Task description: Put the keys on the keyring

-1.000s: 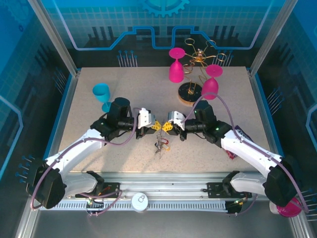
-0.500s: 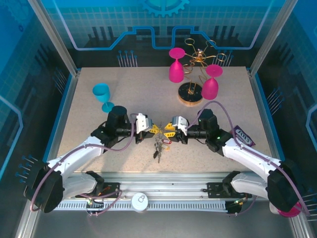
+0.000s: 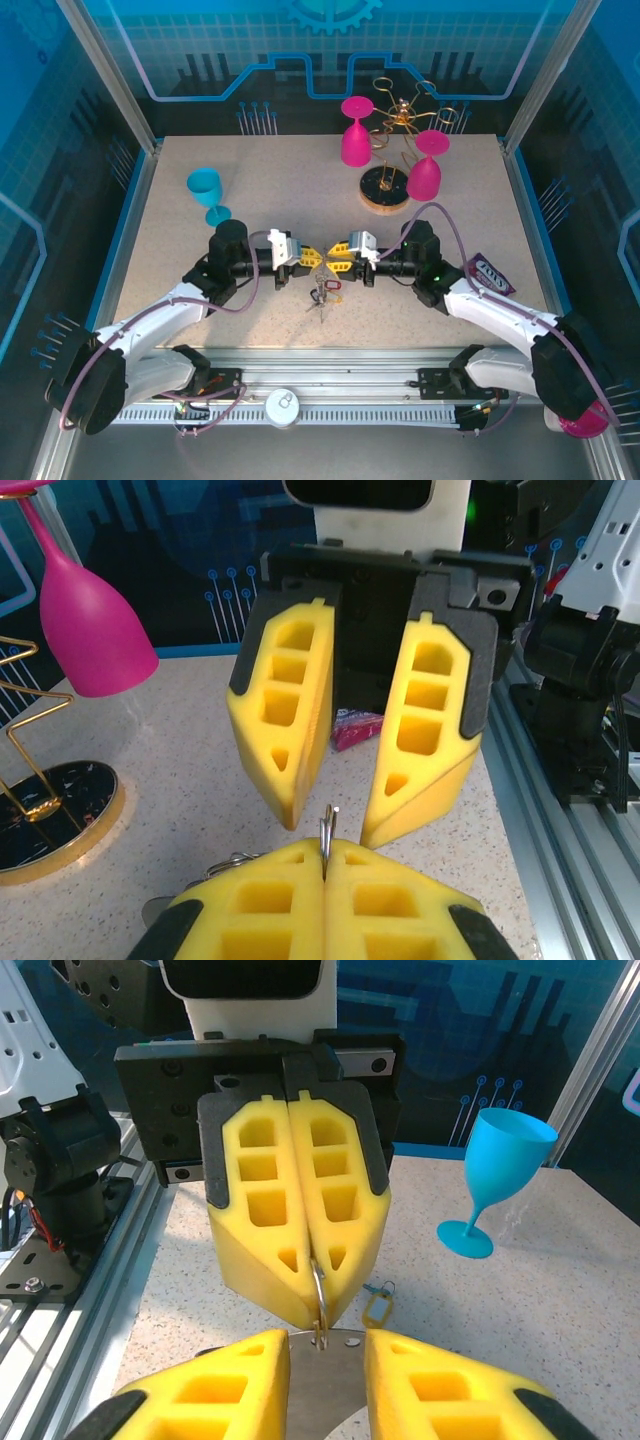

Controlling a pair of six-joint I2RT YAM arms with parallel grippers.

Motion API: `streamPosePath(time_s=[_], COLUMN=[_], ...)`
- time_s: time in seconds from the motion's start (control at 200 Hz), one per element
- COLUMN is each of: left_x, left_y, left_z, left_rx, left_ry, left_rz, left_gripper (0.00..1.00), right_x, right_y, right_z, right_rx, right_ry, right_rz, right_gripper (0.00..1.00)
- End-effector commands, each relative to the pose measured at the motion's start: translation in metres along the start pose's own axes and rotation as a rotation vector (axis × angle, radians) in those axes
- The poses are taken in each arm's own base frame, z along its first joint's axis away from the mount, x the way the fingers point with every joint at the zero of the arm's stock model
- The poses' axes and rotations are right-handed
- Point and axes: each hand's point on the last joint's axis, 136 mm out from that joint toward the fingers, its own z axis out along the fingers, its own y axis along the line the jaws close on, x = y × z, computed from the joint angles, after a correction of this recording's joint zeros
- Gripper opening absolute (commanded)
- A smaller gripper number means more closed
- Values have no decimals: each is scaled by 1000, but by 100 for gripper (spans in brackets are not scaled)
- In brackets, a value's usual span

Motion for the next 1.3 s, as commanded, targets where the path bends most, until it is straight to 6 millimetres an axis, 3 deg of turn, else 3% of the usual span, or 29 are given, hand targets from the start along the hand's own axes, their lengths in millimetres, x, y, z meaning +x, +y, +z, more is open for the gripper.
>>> streamPosePath(time_s=[0.0, 0.39, 0.555, 0.65, 0.755, 0.871, 0.971, 1.091, 1.296], left_x=[-14, -14, -13, -9, -4, 2, 6, 10, 10], left_y=[-9, -9, -8, -2, 3, 6, 7, 7, 4], left_z=[-3, -1, 0, 1, 1, 0, -1, -2, -1], left_rx=[45, 58, 57, 25, 2, -3, 5, 18, 43], left_ry=[-61, -66, -62, -33, 26, 98, 152, 205, 219], left_rz=[38, 32, 19, -2, -12, -10, -5, 0, -5], left_gripper=[0, 0, 0, 0, 14, 23, 22, 13, 22], right_x=[-1, -13, -18, -18, -13, -6, 1, 3, -4], right_y=[-1, 2, 3, 3, 4, 5, 9, 11, 8], right_z=[1, 5, 7, 6, 5, 4, 2, 0, 2], right_rx=[-3, -56, -79, -78, -78, -91, -108, -117, -109], right_ry=[-22, -80, -103, -94, -45, 41, 116, 172, 184], right_rz=[-20, -28, -30, -33, -37, -29, -21, -34, -34], right_gripper=[26, 16, 0, 0, 0, 0, 0, 0, 0])
